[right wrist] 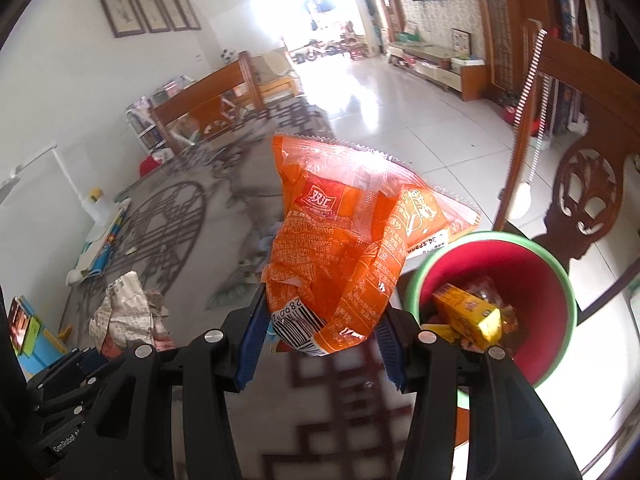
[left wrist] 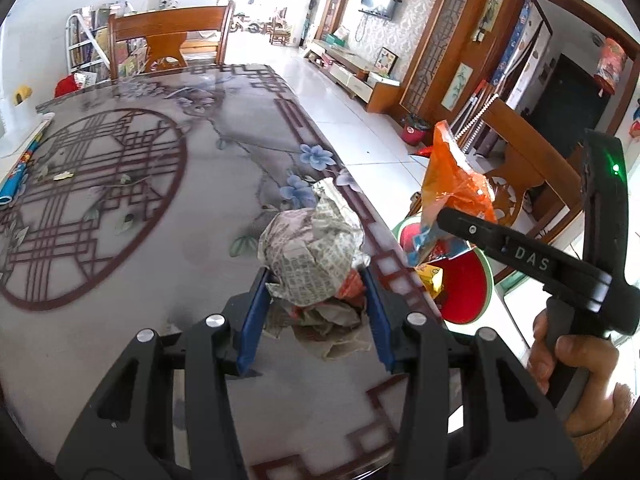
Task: Collect trash
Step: 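Carry the newspaper and orange snack bag over the red bucket, then open both tools over the red bucket to drop newspaper and bag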
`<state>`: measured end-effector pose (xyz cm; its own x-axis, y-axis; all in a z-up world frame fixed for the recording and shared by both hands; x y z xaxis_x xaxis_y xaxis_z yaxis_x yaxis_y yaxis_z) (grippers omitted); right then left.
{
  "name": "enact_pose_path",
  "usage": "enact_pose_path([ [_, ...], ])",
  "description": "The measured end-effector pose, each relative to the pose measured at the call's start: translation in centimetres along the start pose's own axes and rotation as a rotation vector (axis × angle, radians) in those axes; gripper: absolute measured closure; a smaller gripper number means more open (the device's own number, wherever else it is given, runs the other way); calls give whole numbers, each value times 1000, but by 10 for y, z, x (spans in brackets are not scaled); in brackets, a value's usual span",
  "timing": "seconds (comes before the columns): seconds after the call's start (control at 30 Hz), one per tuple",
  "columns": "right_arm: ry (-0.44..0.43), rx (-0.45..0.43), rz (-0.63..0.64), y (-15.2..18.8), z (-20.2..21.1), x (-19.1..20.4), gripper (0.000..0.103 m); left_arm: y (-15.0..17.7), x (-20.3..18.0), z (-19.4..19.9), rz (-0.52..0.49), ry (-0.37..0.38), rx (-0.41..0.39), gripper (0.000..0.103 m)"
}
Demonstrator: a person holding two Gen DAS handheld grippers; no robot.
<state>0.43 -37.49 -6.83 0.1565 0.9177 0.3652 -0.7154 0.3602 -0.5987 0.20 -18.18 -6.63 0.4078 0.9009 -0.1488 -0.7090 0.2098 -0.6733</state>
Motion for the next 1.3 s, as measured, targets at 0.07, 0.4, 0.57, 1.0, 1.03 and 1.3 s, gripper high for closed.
enact_pose_path([
  [0.07, 9, -7, -22, -2, 3, -10, 55, -1, -6, -4, -14, 8, 6, 60],
  [0.4, 106, -80, -131, -21, 22, -57, 55, -7, -33, -32, -51, 69, 48, 60],
  [0.57, 135, -73, -205, -24, 22, -85, 55, -14, -55, -49, -65, 129, 68, 60],
  [1.0, 245, -76, -236, -27, 20, -101, 54, -29, -128, -99, -195, 227, 116, 60],
  [1.03, 262, -75, -232, -27, 20, -102, 54, -30, -133, -104, -205, 232, 123, 60],
  [1.3, 355, -64, -283, -28, 17, -120, 40, -32, -149, -122, -222, 274, 150, 30],
])
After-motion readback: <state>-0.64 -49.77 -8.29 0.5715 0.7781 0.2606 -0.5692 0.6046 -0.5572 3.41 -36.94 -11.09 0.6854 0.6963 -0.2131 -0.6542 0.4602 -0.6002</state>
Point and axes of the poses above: each gripper's, at about its wrist camera, not at the fingertips, and z roughly against the way its jaws point, x to its left, y to its underside, the point moved 1 cm from there along -z, roughly the way its jaws point, and after that the axes turned 6 degrees about -z, right-handed, at the moved point
